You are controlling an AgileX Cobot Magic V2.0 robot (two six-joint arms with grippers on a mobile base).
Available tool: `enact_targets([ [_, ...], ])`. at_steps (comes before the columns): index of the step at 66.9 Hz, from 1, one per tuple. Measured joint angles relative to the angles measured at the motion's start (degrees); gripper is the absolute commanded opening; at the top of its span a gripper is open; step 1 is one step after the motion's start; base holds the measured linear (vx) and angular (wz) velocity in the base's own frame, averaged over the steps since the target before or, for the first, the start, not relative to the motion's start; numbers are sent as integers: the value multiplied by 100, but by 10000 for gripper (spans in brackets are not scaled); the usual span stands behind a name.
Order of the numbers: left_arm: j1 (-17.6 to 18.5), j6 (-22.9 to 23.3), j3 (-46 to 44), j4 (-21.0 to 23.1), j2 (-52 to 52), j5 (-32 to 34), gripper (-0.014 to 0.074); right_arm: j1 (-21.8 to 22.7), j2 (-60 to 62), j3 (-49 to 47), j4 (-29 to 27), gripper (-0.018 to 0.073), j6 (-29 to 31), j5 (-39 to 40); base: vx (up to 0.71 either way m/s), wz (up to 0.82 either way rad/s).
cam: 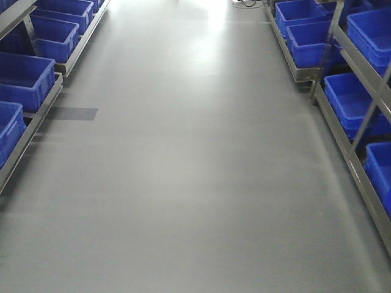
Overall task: Pour parts from conveyor to right shelf
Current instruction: 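Turn into the aisle between bin shelves and drive toward the window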
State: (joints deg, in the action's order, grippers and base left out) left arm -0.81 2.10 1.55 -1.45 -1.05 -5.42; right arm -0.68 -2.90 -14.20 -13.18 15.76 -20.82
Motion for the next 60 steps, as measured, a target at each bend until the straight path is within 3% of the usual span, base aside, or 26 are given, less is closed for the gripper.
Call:
enact_targets([
  [60,0,0,0,0,0,0,-6,0,0,0,0,-9,0,0,63,5],
])
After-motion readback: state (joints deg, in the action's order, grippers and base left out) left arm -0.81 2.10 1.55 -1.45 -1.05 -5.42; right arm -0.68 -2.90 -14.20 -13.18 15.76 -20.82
